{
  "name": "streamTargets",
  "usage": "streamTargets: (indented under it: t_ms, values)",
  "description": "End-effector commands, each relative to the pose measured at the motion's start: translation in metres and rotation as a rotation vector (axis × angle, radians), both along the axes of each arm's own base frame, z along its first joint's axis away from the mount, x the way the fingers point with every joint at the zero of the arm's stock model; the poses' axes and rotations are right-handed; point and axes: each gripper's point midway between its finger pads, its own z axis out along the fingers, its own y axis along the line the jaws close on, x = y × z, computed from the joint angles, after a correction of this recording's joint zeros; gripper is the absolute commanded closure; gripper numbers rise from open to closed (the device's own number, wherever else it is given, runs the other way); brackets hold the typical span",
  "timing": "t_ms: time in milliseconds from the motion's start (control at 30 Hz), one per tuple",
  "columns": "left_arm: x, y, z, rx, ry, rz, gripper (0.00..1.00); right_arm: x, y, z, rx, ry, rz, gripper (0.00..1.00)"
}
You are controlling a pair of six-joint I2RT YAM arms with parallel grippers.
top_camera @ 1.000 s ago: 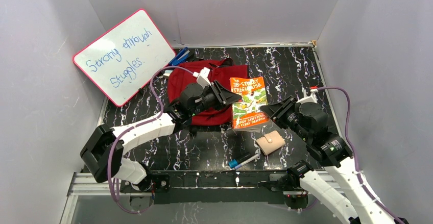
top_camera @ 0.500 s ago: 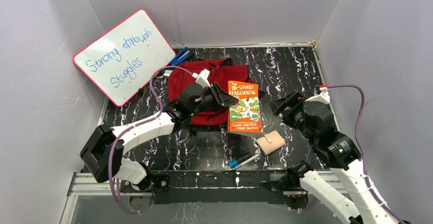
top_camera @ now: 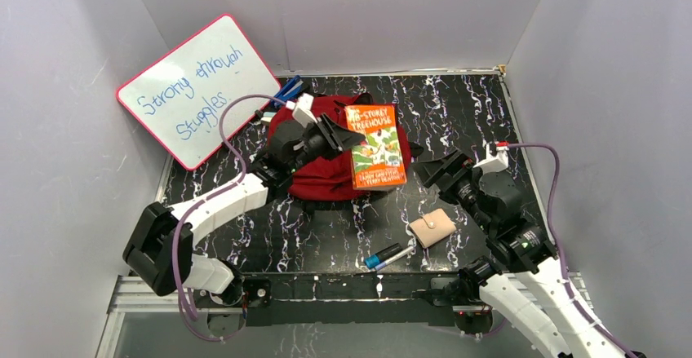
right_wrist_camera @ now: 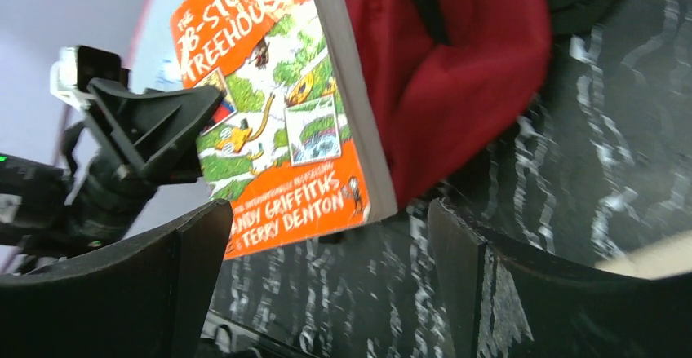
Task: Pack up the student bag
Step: Pick up the book from the center of the board.
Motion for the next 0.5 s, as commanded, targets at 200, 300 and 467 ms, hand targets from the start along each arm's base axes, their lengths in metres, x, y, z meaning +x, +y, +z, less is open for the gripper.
streamTargets:
  t_ms: [200,300,467]
  values:
    - [0.028,0.042,0.178,-0.305,-0.466,0.203,1.00,0.024,0.052,0.120,0.343,-0.417,0.165,0.01]
    - [0.033,0.053,0.197,-0.356,-0.492,0.262,1.00,0.030,0.072,0.134,0.363,-0.442,0.245,0.01]
    - [0.035,0.067,0.225,-0.408,-0.551,0.323,1.00,0.041,0.087,0.140,0.409,-0.437,0.282,0.01]
